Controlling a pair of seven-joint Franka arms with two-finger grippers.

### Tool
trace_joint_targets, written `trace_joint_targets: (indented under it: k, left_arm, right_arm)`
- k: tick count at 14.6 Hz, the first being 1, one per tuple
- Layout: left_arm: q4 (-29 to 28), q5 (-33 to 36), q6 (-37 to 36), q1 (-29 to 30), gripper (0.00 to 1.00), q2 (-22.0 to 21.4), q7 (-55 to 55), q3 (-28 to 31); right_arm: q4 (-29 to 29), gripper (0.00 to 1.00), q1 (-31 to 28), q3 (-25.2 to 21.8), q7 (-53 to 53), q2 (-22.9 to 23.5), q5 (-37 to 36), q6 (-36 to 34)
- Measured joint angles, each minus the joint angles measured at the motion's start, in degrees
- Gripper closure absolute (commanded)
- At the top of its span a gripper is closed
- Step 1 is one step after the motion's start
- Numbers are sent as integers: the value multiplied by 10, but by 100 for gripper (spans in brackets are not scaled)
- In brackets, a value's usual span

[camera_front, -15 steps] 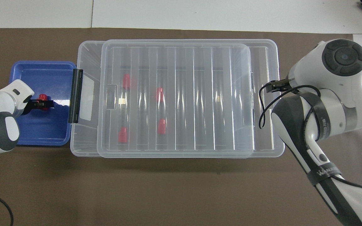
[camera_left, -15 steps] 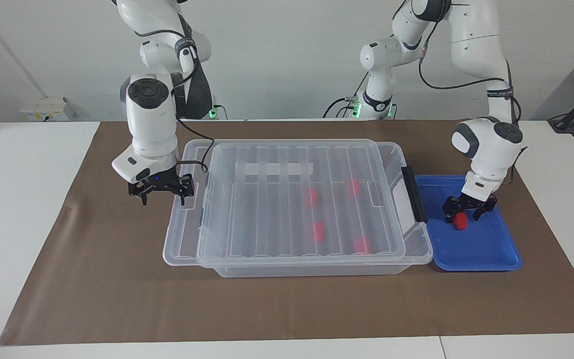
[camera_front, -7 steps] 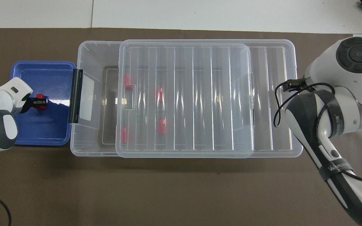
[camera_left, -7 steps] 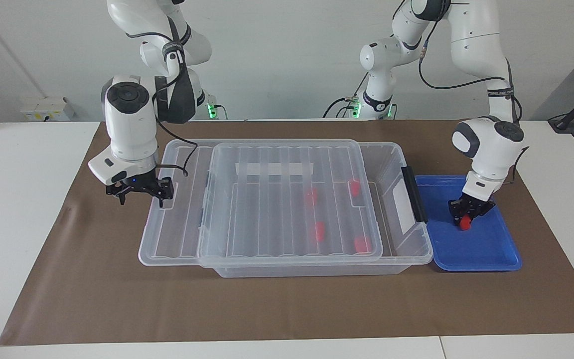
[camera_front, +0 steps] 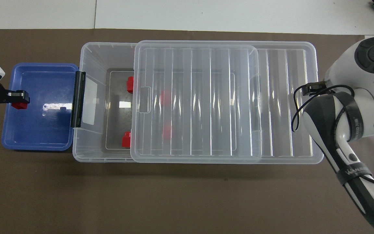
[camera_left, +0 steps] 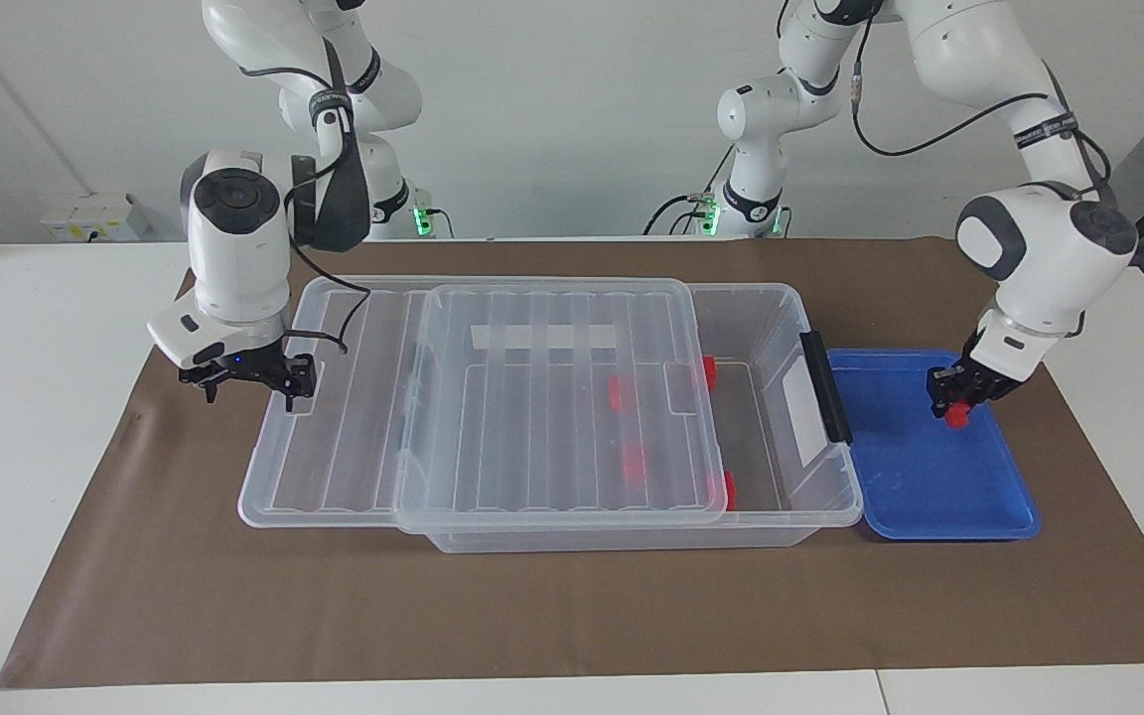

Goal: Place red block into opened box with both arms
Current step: 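Slide the lid open with the right gripper while the left gripper lifts the block, then carry the red block over the open box with the left gripper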

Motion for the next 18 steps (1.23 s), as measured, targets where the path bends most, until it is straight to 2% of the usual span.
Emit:
trace_joint_targets:
  k: [5,9,11,14,18]
  left_arm:
    - [98,-15,-167,-43,100,-35,-139,-24]
    - [121,-70,-194,-74,100,-61,-261,-35]
    - [121,-73,-181,-113,100,-64,-351,-37]
    - [103,-73,-109,-182,100,-63,-465,-38]
    - [39,-64,0,-217,100,-49,-498,-39]
  right_arm:
    - [1,0,-4,0,0,0,-37,-11]
    - [1,0,-8,-1,0,0,-58,-17]
    - [1,0,-8,-1,0,0,-63,-19]
    - [2,0,-8,-1,0,0,-76,-20]
    - [3,0,-8,0,0,0,-86,-23]
